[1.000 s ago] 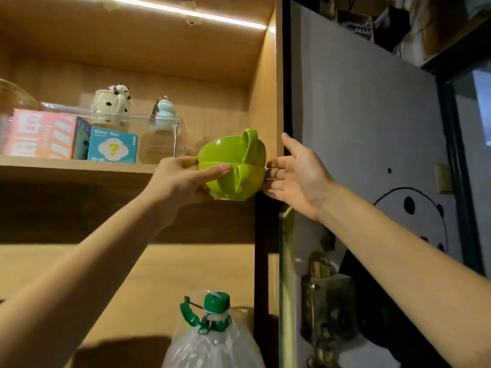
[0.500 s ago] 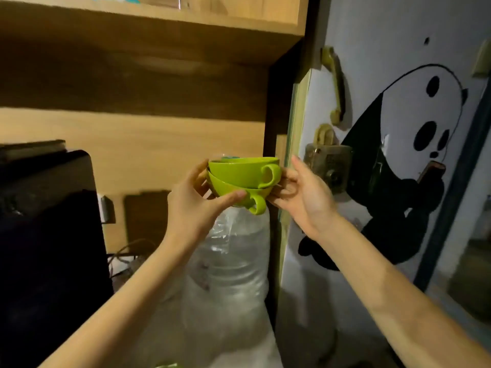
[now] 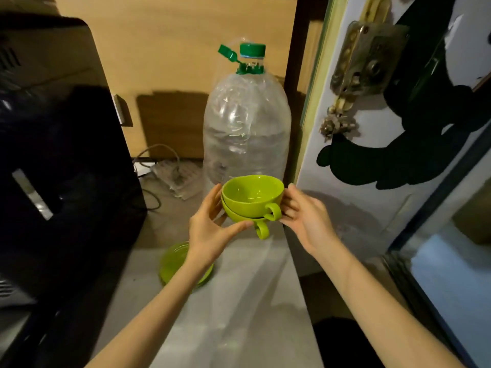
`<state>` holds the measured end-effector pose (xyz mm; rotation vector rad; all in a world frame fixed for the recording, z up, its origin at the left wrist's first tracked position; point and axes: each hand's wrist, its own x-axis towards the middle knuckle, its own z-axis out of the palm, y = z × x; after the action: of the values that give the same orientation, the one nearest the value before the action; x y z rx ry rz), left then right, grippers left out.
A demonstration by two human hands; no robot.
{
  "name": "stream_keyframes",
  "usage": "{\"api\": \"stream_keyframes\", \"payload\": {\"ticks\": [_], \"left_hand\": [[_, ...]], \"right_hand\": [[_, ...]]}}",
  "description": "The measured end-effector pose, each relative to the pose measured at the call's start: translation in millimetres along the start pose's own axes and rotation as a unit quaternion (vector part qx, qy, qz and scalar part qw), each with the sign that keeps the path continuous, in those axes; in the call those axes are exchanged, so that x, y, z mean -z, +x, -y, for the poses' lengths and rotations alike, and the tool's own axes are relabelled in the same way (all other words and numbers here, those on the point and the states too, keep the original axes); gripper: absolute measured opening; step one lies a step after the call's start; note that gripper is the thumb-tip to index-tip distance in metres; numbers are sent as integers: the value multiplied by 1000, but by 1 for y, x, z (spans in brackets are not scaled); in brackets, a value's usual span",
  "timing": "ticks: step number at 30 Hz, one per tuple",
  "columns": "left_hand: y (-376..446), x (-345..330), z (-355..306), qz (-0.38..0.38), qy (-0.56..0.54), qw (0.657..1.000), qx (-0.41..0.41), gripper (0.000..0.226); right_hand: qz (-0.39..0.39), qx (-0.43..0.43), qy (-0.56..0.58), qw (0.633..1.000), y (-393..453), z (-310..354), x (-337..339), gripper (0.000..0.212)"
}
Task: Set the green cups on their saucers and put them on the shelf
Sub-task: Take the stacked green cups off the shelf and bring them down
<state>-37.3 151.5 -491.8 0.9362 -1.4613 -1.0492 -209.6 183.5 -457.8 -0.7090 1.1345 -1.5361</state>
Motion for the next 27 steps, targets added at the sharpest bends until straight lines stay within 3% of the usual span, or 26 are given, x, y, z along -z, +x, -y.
{"api": "stream_keyframes", "payload": {"ticks": [3, 13, 21, 27], "left_hand": [[-19, 2, 30, 17, 17, 999, 42, 106], [-47, -2, 95, 36, 81, 989, 114, 108], [-40, -6, 123, 63, 116, 981, 141, 111], [-42, -11, 131, 73, 139, 976, 152, 116]], "right_hand": [[-17, -34, 19, 999, -4, -33, 12, 20], [-110, -121, 49, 985, 8, -110, 36, 21], [-157, -150, 44, 975, 26, -127, 42, 34], [-174, -156, 36, 972, 24, -129, 48, 27]]}}
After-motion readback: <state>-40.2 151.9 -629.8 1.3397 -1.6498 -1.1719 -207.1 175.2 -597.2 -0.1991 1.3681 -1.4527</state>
